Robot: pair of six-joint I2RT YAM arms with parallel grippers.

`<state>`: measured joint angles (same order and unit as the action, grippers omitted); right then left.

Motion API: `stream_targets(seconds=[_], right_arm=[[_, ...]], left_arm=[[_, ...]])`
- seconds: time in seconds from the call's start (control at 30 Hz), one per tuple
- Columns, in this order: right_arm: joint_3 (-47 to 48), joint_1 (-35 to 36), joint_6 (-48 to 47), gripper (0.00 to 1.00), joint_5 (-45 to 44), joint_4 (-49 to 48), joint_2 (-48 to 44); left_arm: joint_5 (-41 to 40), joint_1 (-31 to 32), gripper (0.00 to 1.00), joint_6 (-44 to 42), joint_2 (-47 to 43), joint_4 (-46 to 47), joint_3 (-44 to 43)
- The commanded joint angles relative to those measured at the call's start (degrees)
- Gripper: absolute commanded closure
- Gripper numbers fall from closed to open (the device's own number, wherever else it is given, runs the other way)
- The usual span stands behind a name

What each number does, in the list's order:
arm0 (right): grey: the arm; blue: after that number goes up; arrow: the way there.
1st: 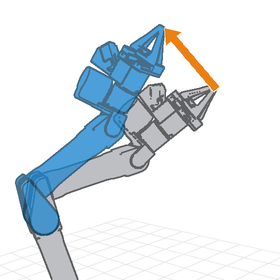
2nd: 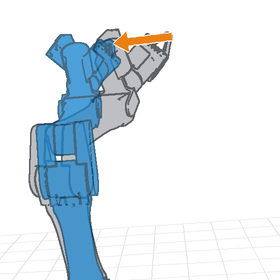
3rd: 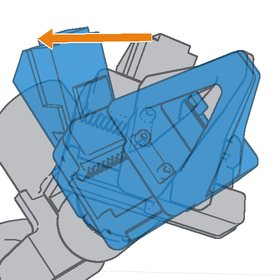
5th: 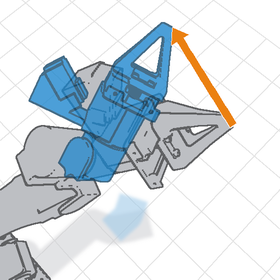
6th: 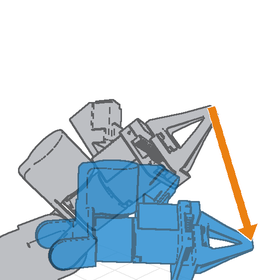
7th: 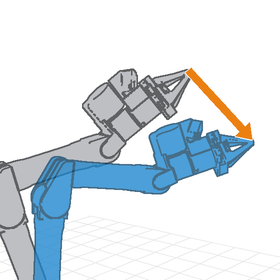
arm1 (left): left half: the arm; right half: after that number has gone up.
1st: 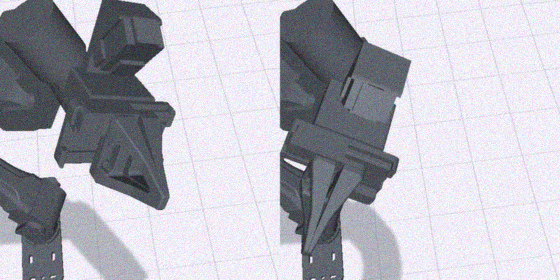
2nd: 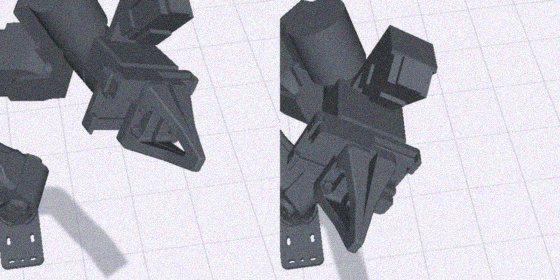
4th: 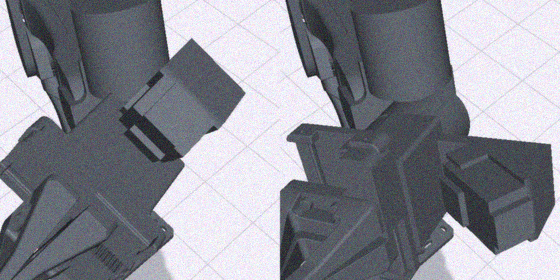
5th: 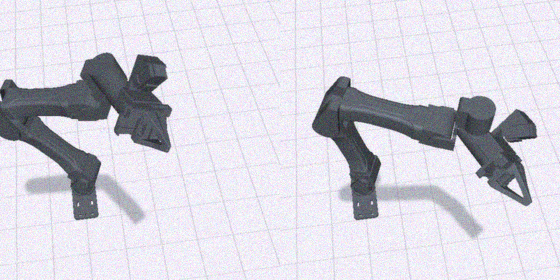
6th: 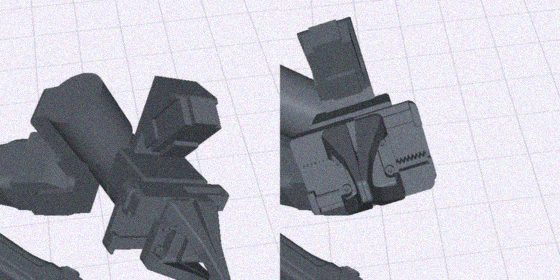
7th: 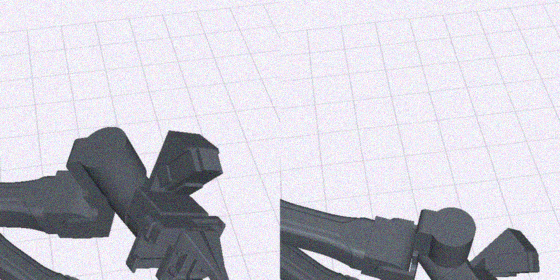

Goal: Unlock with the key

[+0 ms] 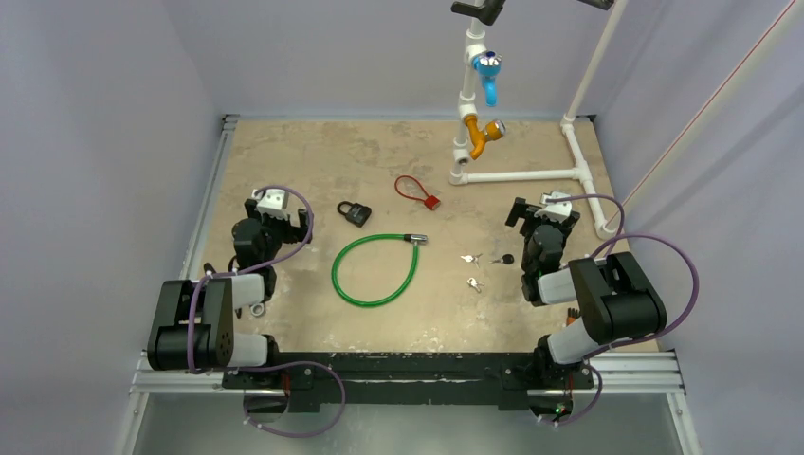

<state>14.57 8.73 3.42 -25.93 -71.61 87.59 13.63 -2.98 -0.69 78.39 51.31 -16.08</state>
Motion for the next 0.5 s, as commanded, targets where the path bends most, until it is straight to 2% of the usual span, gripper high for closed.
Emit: stream_targets(seconds=[0.0,0.17,0.23,0.3,0.37,0.43,0.47], right_arm=[[1.5,0.1,0.2,0.01,0.3,-2.1,-0.6],[1.1,0.0,0.1,0.01,0.1,-2.7,-0.8],[0.9,0.1,0.2,0.01,-3.4,-2.0,-1.8],[-0.5,0.1,-0.3,0.01,-1.6,-3.3,-3.1],[-2.0,0.8,-1.8,0.01,-3.5,-5.4,-5.9],[1.1,1.0,1.2,0.01,-9.3,7.6,-12.7],[4.3,1.0,6.6,0.01,-12.0,19.7,-16.4]], left_arm=[[-0.2,0.0,0.0,-0.6,-0.9,2.0,-1.5],[-0.2,0.0,0.0,-0.6,-0.8,1.9,-1.6],[-0.2,0.0,0.0,-0.6,-0.9,1.9,-1.6],[0.4,-0.5,0.0,-0.3,-1.6,1.4,-1.8],[0.3,-1.1,0.0,0.2,-4.0,-7.2,-4.9],[0.5,-2.0,0.0,1.4,-5.8,-25.6,-15.5],[2.8,-2.8,0.0,0.1,-5.3,-35.3,-19.6]])
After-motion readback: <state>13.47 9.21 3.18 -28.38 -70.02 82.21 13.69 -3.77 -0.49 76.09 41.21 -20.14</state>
